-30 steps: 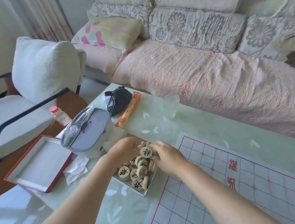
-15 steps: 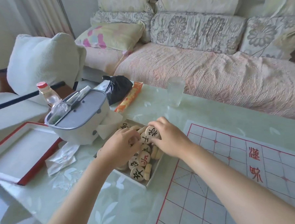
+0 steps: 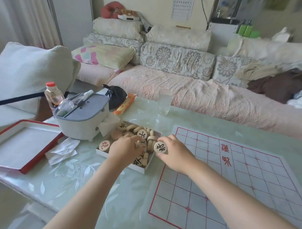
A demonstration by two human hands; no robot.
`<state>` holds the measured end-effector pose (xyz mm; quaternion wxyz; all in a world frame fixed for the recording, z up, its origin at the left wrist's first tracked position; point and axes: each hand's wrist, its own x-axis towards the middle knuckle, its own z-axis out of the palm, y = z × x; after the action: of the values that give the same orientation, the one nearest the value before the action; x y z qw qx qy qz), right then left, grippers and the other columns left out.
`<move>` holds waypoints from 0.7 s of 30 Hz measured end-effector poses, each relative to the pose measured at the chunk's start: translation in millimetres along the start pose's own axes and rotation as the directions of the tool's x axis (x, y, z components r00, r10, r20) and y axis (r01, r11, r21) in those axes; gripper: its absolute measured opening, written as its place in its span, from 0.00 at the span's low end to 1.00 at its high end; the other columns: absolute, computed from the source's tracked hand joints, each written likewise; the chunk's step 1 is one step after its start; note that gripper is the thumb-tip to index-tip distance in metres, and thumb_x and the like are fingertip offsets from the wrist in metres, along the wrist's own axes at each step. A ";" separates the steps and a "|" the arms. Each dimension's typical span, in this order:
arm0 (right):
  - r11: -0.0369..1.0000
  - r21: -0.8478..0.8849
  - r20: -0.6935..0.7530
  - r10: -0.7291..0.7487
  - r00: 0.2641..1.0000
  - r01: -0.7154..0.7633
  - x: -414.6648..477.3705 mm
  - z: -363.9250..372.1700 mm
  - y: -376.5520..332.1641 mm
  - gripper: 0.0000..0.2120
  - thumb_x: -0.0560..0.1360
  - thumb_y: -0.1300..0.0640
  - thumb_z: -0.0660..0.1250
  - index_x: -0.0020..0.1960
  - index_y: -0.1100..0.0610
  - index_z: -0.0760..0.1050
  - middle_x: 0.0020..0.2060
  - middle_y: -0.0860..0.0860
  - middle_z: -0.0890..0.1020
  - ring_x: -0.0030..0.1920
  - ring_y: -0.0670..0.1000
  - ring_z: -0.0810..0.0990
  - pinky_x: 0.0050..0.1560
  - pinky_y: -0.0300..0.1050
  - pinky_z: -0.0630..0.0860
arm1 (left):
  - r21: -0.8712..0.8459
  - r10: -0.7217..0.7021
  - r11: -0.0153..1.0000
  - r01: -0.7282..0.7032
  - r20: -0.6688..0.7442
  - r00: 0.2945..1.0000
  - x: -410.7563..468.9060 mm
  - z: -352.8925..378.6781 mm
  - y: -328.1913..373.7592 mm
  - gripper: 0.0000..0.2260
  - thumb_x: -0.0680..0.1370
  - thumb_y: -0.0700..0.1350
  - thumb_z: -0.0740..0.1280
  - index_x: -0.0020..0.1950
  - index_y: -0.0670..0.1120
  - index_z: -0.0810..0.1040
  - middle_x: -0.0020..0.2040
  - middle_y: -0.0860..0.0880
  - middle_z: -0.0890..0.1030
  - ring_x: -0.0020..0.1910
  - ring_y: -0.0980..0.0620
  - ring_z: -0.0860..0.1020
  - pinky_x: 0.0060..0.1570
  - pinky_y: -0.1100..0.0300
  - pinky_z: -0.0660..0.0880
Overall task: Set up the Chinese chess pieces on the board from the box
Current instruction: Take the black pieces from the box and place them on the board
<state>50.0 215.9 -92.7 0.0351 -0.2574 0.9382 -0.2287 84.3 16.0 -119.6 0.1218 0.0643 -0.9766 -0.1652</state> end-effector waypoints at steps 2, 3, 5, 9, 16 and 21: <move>0.999 0.015 -0.001 0.029 1.000 -0.029 -7.1 3.8 1.4 0.22 0.77 0.43 0.65 0.68 0.50 0.71 0.58 0.49 0.71 0.56 0.52 0.77 0.57 0.47 0.74 | 0.028 0.009 1.000 -0.009 0.007 1.000 1.4 -1.6 2.8 0.15 0.76 0.54 0.59 0.61 0.61 0.76 0.49 0.53 0.82 0.45 0.51 0.79 0.39 0.56 0.78; 0.999 0.015 0.003 0.043 0.999 -0.043 -10.8 4.9 2.6 0.21 0.78 0.42 0.65 0.67 0.50 0.71 0.57 0.48 0.70 0.55 0.52 0.77 0.57 0.48 0.75 | 0.027 0.018 0.999 -0.019 0.013 1.000 2.3 -2.5 4.3 0.14 0.77 0.53 0.59 0.59 0.59 0.77 0.48 0.53 0.82 0.45 0.50 0.79 0.38 0.55 0.78; 0.997 -0.001 0.012 0.071 0.997 -0.071 -18.2 5.2 6.6 0.21 0.78 0.41 0.64 0.66 0.51 0.72 0.55 0.47 0.69 0.51 0.51 0.77 0.55 0.49 0.75 | -0.034 0.038 0.999 -0.037 0.010 0.999 5.8 -5.4 6.7 0.11 0.78 0.51 0.59 0.55 0.54 0.79 0.49 0.50 0.80 0.48 0.48 0.78 0.41 0.53 0.77; 0.991 -0.033 0.042 0.131 0.991 -0.130 -38.9 -1.3 21.8 0.20 0.77 0.41 0.65 0.66 0.49 0.73 0.54 0.45 0.68 0.53 0.51 0.77 0.52 0.43 0.72 | -0.209 0.065 0.976 -0.069 -0.022 0.998 13.6 -18.7 20.2 0.11 0.79 0.47 0.60 0.57 0.49 0.80 0.56 0.49 0.77 0.55 0.48 0.74 0.52 0.57 0.73; 0.967 -0.045 0.119 0.253 0.960 -0.250 -98.4 -10.7 58.0 0.22 0.73 0.42 0.67 0.65 0.45 0.72 0.58 0.42 0.71 0.56 0.48 0.76 0.59 0.48 0.75 | -0.391 0.160 0.917 -0.082 0.172 0.972 -5.5 -10.1 81.1 0.09 0.77 0.49 0.67 0.55 0.51 0.80 0.48 0.53 0.79 0.49 0.51 0.77 0.47 0.60 0.74; 0.957 -0.055 0.115 0.290 0.950 -0.285 -127.9 -15.5 70.7 0.20 0.70 0.42 0.70 0.60 0.45 0.73 0.55 0.42 0.72 0.54 0.47 0.76 0.56 0.46 0.76 | -0.490 0.194 0.871 -0.029 0.291 0.937 -26.3 8.5 112.1 0.11 0.76 0.43 0.65 0.57 0.52 0.77 0.45 0.55 0.78 0.42 0.51 0.80 0.35 0.59 0.77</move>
<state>124.8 340.1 -117.1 0.1204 -0.1321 0.9659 -0.1874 97.9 128.0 -95.1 -0.0223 -0.0536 -0.9138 -0.4020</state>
